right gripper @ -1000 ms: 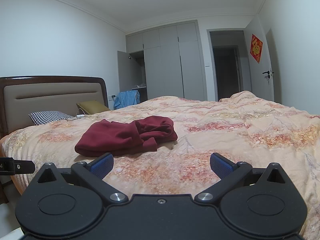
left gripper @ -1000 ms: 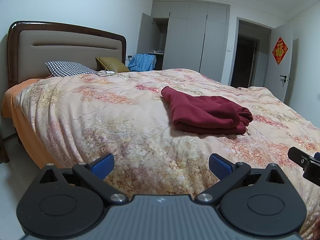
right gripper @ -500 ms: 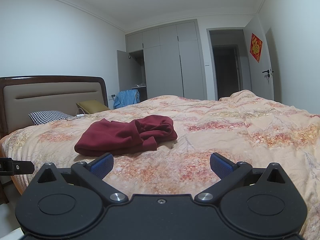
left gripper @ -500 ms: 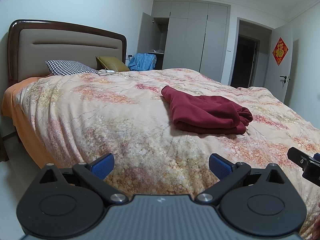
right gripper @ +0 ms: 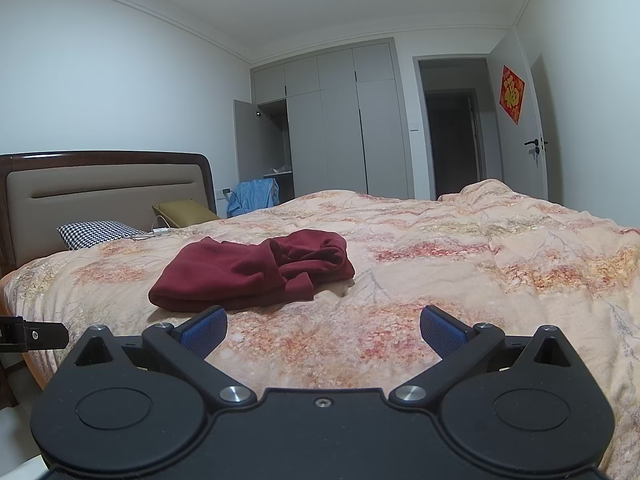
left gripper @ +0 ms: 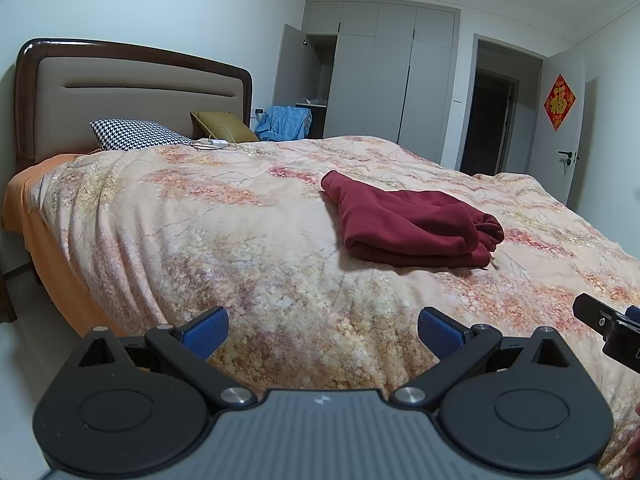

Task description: Fold small clothes

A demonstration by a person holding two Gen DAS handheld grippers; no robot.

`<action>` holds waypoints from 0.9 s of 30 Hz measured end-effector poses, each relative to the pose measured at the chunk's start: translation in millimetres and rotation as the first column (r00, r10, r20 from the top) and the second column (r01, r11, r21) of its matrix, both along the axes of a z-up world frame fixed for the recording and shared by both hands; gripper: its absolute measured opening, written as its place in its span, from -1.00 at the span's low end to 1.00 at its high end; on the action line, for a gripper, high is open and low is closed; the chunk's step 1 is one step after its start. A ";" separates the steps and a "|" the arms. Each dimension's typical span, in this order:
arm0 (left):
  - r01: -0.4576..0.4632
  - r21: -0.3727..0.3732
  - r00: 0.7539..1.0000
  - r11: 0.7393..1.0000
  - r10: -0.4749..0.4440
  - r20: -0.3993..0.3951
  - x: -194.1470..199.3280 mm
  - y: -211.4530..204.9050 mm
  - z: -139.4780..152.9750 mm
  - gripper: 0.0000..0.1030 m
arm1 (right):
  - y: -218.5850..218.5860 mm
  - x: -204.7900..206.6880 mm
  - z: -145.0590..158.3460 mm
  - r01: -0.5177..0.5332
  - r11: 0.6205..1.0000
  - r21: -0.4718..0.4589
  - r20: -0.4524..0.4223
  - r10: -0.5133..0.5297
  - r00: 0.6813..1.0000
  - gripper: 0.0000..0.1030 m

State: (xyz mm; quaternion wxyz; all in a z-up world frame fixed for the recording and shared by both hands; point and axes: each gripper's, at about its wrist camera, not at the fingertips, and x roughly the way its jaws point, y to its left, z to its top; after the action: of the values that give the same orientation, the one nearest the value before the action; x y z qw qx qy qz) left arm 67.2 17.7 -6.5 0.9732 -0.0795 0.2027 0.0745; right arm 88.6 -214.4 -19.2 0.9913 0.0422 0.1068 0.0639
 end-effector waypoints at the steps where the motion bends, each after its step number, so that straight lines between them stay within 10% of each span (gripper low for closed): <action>1: 0.000 0.000 1.000 1.000 0.000 0.000 -0.1 -0.1 0.0 1.00 | 0.1 0.0 -0.1 0.000 1.000 0.000 0.000 0.000 1.000 0.99; 27: -0.026 0.126 0.999 0.992 0.022 0.036 -5.2 -16.6 7.8 1.00 | -0.1 -0.1 0.3 0.000 1.000 0.001 -0.001 0.000 1.000 0.99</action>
State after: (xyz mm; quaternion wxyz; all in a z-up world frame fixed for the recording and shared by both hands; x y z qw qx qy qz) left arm 62.0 1.1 1.3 0.9786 -0.0214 0.1798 0.0976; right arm 88.6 -214.5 -18.9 0.9913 0.0425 0.1073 0.0641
